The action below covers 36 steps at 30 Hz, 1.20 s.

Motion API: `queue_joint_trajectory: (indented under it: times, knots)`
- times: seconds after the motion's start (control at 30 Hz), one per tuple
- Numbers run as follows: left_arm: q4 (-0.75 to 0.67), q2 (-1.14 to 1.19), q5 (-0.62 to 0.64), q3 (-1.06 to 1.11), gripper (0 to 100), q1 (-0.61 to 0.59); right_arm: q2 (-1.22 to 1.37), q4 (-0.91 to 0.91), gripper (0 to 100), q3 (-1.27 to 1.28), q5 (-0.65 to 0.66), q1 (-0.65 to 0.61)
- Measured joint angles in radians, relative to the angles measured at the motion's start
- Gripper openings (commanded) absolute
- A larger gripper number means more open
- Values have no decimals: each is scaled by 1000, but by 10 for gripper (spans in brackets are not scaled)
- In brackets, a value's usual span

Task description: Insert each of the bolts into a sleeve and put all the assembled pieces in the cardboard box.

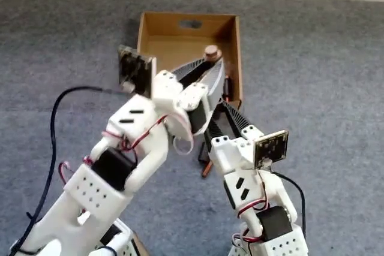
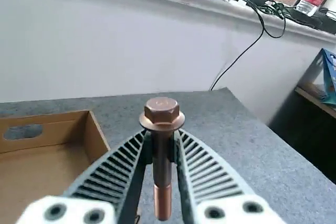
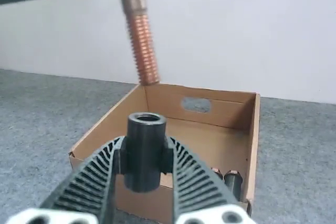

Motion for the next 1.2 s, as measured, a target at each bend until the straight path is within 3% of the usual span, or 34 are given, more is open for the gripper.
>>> queue_joint_trajectory:
  times: [0.27, 1.2]
  knots:
    - [178, 64, -149, -97, 7, 2, 0, 0, 5, 3, 0, 0]
    - [167, 72, -173, -41, 7, 34, 2, 2, 5, 12, 0, 0]
